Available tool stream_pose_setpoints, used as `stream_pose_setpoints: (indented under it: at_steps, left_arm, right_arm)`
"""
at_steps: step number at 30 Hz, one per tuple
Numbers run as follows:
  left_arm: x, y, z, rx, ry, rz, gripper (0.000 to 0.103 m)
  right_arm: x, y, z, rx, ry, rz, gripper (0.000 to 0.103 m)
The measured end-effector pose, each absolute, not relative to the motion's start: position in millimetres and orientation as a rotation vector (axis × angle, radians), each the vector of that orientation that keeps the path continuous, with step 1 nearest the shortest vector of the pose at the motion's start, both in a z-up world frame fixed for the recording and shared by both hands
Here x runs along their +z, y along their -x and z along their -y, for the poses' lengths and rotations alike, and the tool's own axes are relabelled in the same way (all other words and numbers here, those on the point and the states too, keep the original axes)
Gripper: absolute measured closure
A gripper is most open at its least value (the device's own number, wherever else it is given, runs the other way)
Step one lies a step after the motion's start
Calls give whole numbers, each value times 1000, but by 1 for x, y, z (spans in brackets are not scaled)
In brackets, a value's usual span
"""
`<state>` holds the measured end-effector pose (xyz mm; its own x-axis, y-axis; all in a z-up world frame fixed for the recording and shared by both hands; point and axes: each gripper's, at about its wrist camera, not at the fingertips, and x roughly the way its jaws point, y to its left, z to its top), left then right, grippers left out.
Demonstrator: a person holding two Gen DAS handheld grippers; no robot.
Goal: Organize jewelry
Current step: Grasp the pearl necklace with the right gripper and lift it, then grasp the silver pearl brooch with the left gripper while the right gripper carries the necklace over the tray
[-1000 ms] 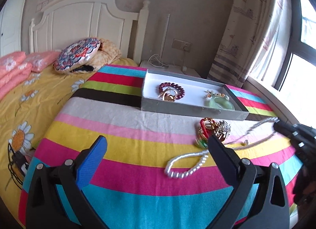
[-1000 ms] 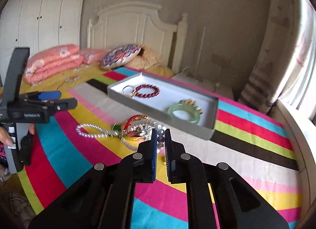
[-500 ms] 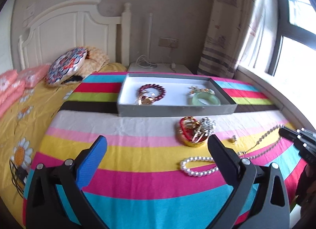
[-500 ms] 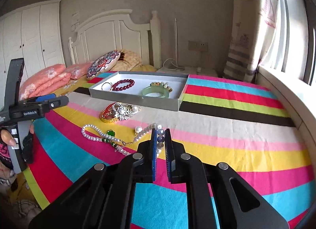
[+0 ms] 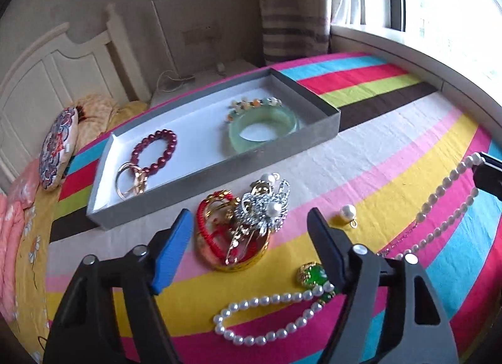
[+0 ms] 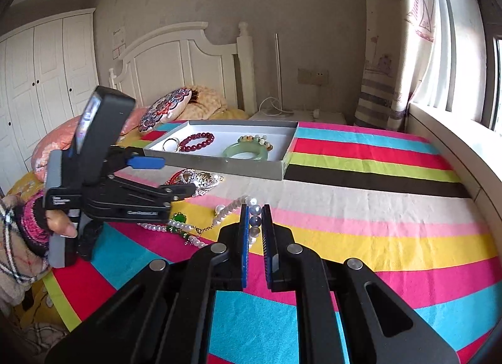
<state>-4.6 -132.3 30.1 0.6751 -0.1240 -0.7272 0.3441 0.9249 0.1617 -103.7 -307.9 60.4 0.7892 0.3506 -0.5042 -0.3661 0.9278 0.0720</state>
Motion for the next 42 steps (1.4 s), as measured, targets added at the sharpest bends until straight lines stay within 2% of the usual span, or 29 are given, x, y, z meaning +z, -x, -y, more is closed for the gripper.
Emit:
stream_pose_setpoints:
  at_steps: [5,10,12,13,16,34,42]
  left_arm:
    - [23,-16,125,-267,-262,-836,33]
    - [18,-11,141,-286,-369,-824,36]
    - [16,-9,148,-283,-412,-812,45]
    - [14,-10,151,-289,-429,-819,61]
    - [14,-9,155,-304,-443,-810,68]
    - [61,27,137,-362,-361,-673,69]
    - [88,55,111,-370,-293,-600,69]
  right_arm:
    - [61,105,309,399,20,-528,92]
    - [61,105,312,405,-3,-531,92]
    - [61,104,312,405,-4,-531,92]
    - [61,104,312,405,-3,-529,92]
    - [61,105,310,401,4,-527,92]
    - [66,109,307,402,17,-486,92]
    - [114,111,275,441,97,-377,92]
